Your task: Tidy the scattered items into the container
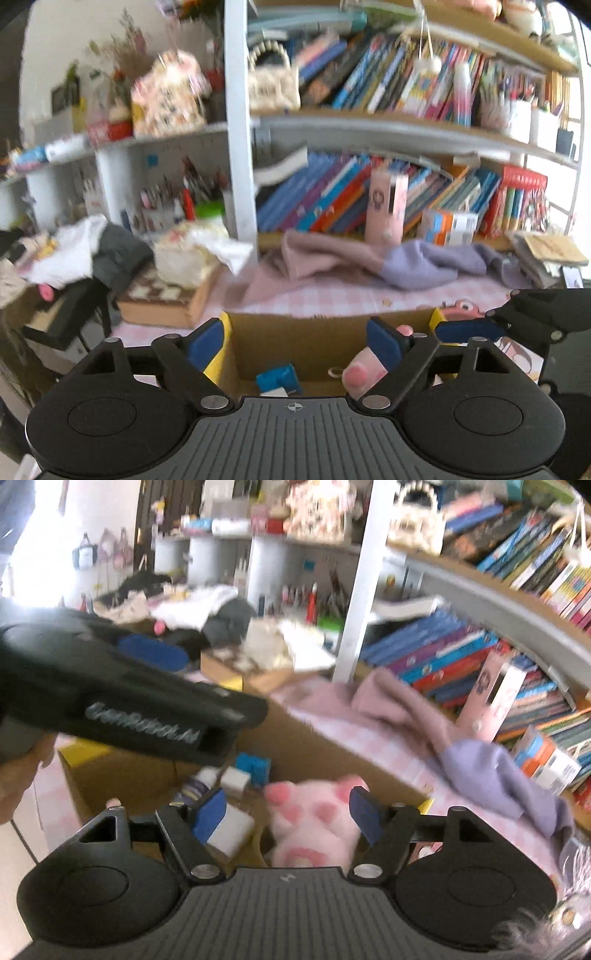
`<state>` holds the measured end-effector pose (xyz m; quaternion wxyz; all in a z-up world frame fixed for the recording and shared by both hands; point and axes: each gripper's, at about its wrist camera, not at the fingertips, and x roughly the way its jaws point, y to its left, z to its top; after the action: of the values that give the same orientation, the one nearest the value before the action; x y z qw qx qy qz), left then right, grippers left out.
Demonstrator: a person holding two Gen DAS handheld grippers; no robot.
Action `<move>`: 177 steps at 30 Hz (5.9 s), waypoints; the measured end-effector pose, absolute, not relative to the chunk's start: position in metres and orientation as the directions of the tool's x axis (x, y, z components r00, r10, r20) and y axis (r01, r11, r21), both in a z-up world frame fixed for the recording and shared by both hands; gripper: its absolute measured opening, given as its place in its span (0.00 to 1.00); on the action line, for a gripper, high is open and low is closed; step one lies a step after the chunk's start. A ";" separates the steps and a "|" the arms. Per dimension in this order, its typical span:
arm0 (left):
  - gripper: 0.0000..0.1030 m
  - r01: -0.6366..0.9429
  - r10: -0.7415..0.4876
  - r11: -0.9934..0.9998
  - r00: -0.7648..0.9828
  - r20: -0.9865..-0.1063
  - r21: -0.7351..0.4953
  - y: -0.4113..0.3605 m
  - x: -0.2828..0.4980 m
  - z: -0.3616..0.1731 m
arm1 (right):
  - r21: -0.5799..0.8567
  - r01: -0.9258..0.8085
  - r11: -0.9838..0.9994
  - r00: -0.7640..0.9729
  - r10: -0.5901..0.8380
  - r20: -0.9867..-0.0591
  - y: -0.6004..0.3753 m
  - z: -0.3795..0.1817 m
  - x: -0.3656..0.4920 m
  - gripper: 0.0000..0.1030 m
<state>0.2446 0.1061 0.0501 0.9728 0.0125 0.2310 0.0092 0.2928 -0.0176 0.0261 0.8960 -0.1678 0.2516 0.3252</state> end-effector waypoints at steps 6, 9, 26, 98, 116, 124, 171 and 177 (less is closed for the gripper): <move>0.90 -0.053 0.048 0.999 0.925 -0.378 -0.002 0.110 0.196 0.075 | -0.130 -0.643 0.755 0.708 0.521 -0.477 -0.028 0.055 0.258 0.70; 0.93 -0.075 0.065 0.997 0.932 -0.357 -0.012 0.112 0.172 0.081 | -0.135 -0.619 0.773 0.737 0.514 -0.438 -0.036 0.065 0.236 0.70; 0.94 -0.126 0.100 0.991 0.917 -0.386 -0.043 0.104 0.039 0.071 | -0.095 -0.415 0.905 0.858 0.354 -0.372 -0.104 0.071 0.094 0.73; 1.00 0.012 0.028 0.998 0.810 -0.586 0.063 0.016 -0.036 0.008 | -0.023 -0.134 0.991 0.823 0.098 -0.560 -0.207 0.003 -0.049 1.00; 1.00 0.035 0.009 0.998 0.787 -0.617 0.059 0.012 -0.039 0.002 | -0.015 -0.149 0.989 0.798 0.111 -0.592 -0.204 -0.003 -0.049 1.00; 1.00 0.045 0.003 0.997 0.782 -0.624 0.061 0.011 -0.038 0.003 | -0.020 -0.165 0.986 0.793 0.121 -0.598 -0.202 -0.003 -0.050 1.00; 1.00 0.074 -0.024 0.996 0.751 -0.659 0.048 0.016 -0.033 -0.006 | -0.020 -0.167 0.986 0.780 0.119 -0.614 -0.197 -0.008 -0.048 1.00; 1.00 0.077 -0.028 0.996 0.746 -0.665 0.045 0.018 -0.030 -0.008 | -0.020 -0.167 0.986 0.780 0.119 -0.615 -0.197 -0.007 -0.047 1.00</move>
<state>-0.0300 0.0176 -0.0075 0.9337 0.0348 0.3553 -0.0282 -0.0469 -0.1968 -0.0074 0.9426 -0.0368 0.3231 0.0760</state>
